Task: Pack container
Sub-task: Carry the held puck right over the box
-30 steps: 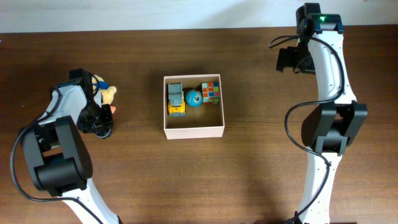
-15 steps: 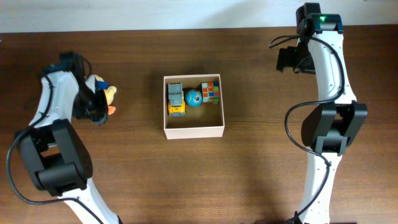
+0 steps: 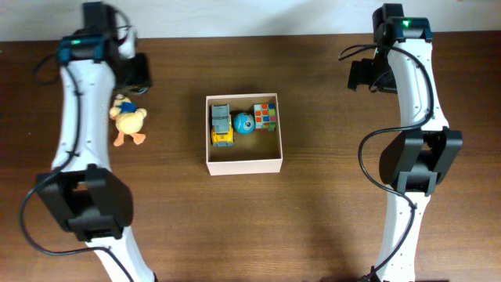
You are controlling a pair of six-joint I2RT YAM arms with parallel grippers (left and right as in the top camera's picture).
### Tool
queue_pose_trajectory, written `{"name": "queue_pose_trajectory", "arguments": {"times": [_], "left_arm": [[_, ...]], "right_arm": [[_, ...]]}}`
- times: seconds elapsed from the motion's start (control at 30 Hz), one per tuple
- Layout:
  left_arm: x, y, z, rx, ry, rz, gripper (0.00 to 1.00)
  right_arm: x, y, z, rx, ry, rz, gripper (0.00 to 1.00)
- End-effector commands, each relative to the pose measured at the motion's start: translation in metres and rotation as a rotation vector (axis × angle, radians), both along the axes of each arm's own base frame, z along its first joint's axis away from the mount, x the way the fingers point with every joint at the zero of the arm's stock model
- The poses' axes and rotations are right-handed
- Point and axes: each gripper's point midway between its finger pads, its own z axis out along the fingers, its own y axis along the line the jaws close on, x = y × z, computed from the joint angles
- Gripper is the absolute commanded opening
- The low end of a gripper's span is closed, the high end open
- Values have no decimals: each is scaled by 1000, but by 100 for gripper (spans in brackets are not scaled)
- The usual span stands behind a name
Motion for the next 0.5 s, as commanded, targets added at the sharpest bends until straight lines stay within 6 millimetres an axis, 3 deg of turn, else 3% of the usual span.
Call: {"name": "queue_pose_trajectory", "arguments": {"times": [0.0,0.23,0.47], "left_arm": [[5,-53,8,-28,-36,-102,41],[-4,-139,11,-70,-53,-197,40],[-33,-201,-4,-80,22,-287,37]], "right_arm": [[0,-4,-1,-4,1,-19,99],[0,-4,-1,-4,1,-18,99],[0,-4,-1,-4,1,-19,99]]}}
